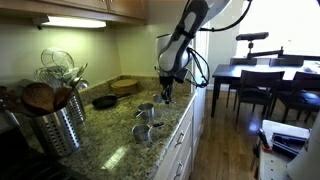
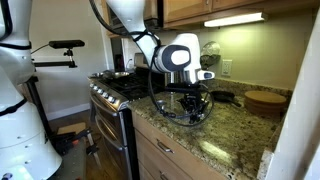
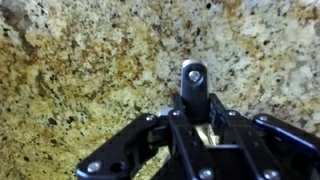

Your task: Stack the cups

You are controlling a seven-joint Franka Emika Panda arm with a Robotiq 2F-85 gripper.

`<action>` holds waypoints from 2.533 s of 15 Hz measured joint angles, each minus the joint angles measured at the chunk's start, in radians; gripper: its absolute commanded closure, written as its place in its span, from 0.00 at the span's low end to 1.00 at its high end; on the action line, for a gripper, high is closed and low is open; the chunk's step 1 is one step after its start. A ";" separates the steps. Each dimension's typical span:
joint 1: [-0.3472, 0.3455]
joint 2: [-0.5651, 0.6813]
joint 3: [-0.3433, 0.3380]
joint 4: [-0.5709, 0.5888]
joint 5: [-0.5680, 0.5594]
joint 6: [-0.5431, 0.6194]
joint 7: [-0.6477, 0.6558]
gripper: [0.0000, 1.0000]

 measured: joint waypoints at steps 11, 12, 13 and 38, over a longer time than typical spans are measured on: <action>0.016 -0.068 0.027 0.000 -0.008 -0.121 -0.005 0.88; 0.017 -0.074 0.030 0.000 -0.008 -0.134 -0.005 0.88; 0.021 -0.079 0.033 0.000 -0.008 -0.145 -0.005 0.88; 0.129 -0.098 0.173 -0.004 -0.001 -0.307 -0.072 0.88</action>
